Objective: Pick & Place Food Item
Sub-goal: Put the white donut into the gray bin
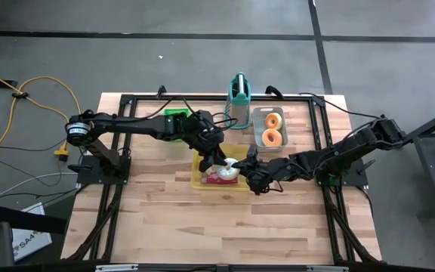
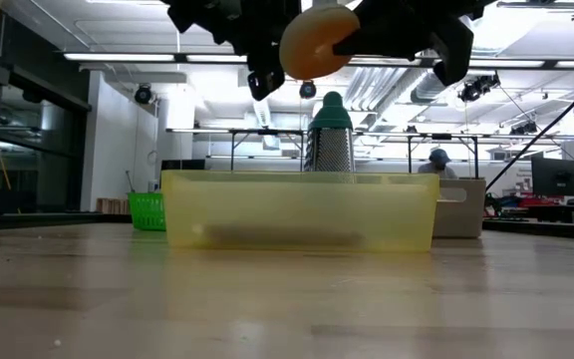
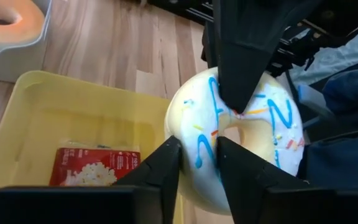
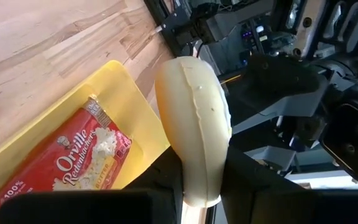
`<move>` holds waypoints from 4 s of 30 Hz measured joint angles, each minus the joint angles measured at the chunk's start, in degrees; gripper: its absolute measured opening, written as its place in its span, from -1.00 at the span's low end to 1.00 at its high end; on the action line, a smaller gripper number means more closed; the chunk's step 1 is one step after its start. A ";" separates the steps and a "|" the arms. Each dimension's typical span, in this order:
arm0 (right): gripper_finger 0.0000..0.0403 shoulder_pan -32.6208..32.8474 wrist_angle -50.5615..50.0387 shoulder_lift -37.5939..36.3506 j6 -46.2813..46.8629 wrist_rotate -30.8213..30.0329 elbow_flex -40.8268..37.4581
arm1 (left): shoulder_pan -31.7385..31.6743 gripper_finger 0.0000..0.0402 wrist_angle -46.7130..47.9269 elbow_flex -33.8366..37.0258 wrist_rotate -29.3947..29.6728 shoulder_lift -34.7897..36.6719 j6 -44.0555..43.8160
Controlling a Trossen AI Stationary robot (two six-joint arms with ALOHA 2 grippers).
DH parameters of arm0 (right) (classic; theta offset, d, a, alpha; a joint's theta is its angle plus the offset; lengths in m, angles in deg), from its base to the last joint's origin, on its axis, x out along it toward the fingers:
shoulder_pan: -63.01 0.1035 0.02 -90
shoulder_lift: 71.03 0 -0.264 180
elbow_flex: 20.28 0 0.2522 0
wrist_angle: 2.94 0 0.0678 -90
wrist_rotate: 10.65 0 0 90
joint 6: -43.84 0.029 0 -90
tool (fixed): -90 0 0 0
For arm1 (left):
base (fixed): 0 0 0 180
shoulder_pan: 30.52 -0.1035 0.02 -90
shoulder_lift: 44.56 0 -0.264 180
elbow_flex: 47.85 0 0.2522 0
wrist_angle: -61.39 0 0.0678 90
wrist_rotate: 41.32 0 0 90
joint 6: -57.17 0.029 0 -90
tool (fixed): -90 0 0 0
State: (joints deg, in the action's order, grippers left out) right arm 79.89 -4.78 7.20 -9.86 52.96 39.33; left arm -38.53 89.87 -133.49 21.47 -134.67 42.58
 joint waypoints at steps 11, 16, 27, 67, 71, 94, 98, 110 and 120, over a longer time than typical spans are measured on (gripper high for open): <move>-0.65 0.00 -1.46 0.00 0.10 0.07 0.00 | -1.37 -0.23 -0.91 0.00 -3.12 0.04 -0.70; -0.65 0.00 -2.23 0.00 2.78 2.05 0.02 | -1.70 -0.23 -1.14 0.00 -3.14 0.04 -0.72; -0.65 0.04 -13.61 0.00 19.08 -18.52 0.02 | -1.85 -0.23 -1.07 0.00 -3.14 0.04 -0.78; -0.65 -28.75 -45.07 0.00 59.56 -25.06 0.04 | -1.18 -0.23 1.08 0.00 -3.23 0.04 1.01; -0.65 -29.05 -43.42 0.45 58.29 -24.25 0.04 | -1.02 -0.23 1.12 0.00 -3.21 0.04 1.09; -0.53 -29.08 -38.91 14.36 51.91 -25.32 0.05 | -1.07 -0.23 2.06 -0.02 -3.16 0.02 1.14; -0.40 -28.92 -38.90 13.63 51.90 -25.00 0.04 | -1.07 -0.23 2.06 -0.02 -3.16 0.02 1.14; -0.18 -28.87 -38.76 13.31 51.92 -24.83 0.04 | -1.07 -0.23 1.99 -0.07 -3.19 0.01 0.98; -0.16 -27.56 -38.73 11.53 49.65 -24.56 0.36 | -1.07 -0.23 1.99 -0.09 -3.21 0.00 0.97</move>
State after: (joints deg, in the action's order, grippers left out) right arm 52.33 -43.52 18.73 39.79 28.40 39.69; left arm -39.60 91.86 -133.58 18.27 -134.67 43.55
